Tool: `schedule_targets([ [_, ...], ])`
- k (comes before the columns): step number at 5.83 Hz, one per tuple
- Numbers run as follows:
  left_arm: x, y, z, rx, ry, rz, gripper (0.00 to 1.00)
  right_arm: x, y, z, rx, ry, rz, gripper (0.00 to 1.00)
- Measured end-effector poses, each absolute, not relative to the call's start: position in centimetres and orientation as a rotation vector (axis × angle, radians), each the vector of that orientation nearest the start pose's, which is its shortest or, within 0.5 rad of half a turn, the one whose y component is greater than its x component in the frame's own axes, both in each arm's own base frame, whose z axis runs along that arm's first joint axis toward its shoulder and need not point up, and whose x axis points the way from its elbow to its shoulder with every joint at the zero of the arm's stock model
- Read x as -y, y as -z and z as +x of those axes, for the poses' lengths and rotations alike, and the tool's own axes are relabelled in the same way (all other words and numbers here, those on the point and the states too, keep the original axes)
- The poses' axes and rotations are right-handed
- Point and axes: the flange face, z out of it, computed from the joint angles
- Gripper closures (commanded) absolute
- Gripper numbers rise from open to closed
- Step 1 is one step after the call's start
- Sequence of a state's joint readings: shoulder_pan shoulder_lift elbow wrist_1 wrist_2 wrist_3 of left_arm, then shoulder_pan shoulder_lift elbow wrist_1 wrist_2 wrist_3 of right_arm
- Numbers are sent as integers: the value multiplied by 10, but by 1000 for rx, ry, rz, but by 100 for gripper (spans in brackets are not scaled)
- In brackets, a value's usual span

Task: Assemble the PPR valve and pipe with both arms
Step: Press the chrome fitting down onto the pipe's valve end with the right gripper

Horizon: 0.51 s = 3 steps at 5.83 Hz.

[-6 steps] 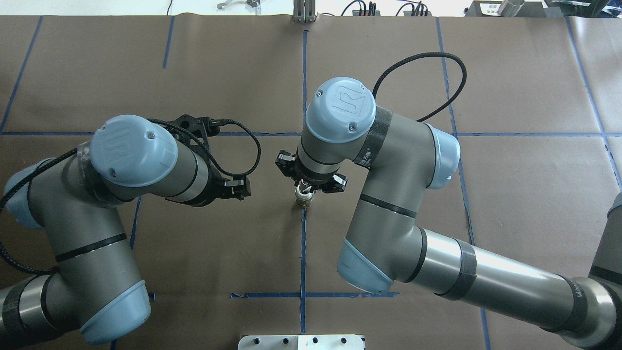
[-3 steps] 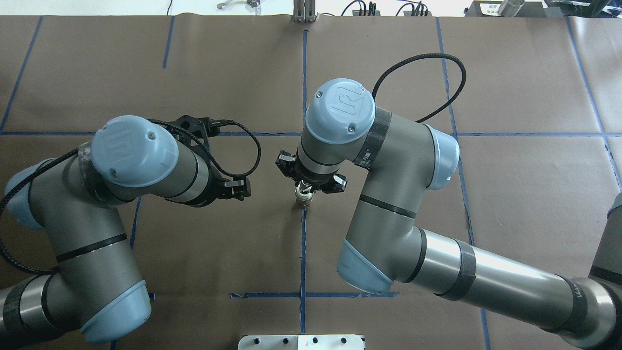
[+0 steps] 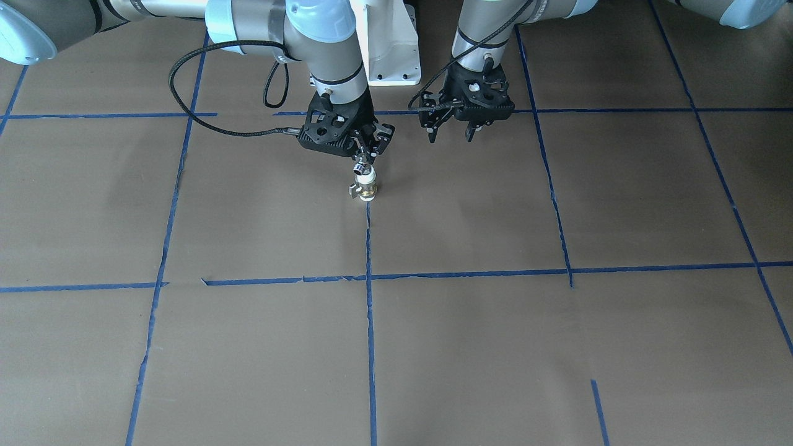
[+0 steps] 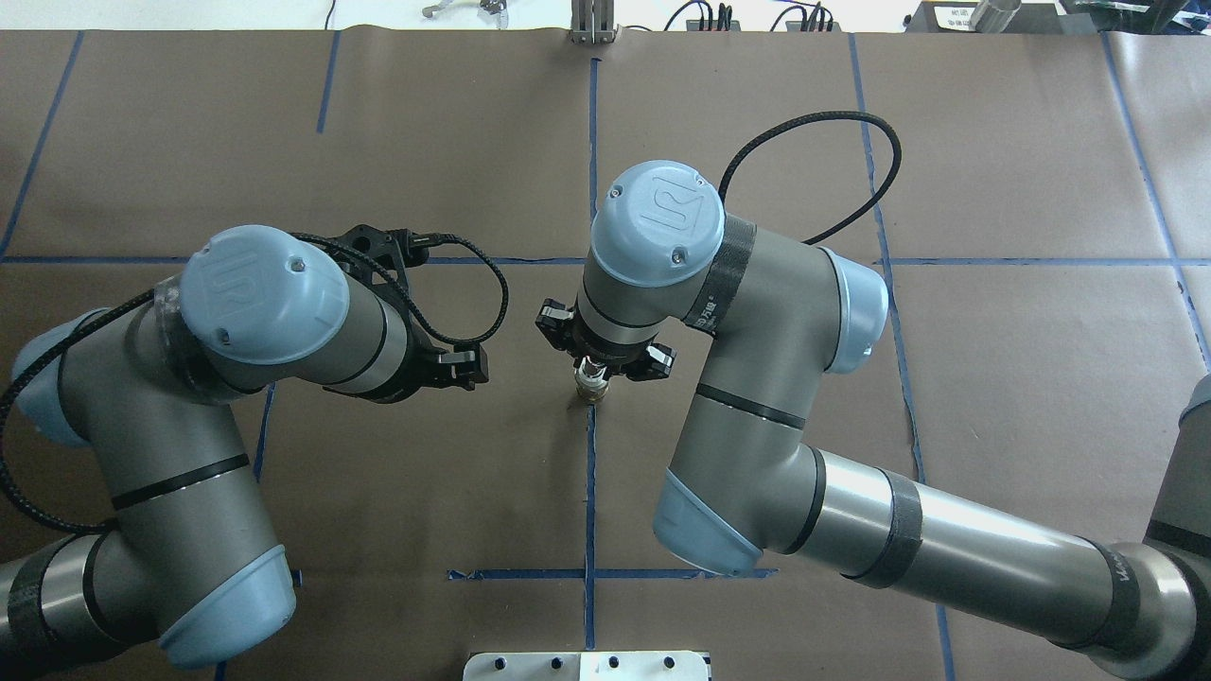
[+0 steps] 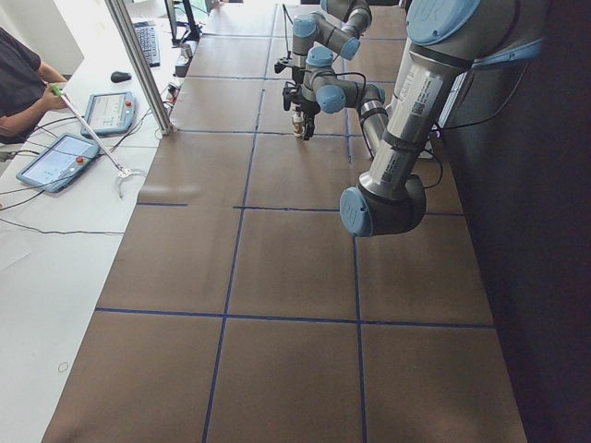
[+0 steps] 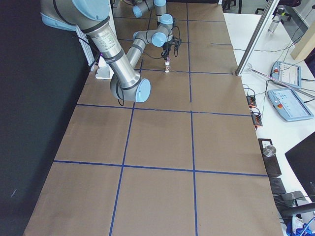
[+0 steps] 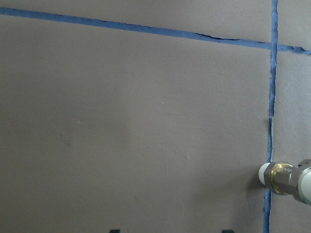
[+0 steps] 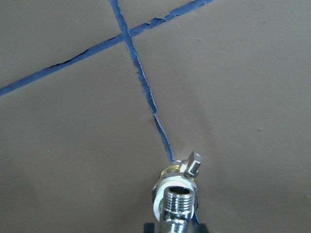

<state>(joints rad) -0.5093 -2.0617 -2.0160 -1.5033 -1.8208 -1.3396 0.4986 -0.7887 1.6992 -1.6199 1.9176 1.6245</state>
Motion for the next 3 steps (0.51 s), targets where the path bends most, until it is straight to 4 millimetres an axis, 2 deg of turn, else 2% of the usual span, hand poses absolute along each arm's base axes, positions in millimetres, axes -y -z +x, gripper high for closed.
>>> schedule_targets([
  [2,373,-208,445,-891,152,94,24,412,-142,-549,902,-365,-132,16],
  [3,373,-207,445,-891,153,94,23,412,-143,-549,901,-363,-132,10],
])
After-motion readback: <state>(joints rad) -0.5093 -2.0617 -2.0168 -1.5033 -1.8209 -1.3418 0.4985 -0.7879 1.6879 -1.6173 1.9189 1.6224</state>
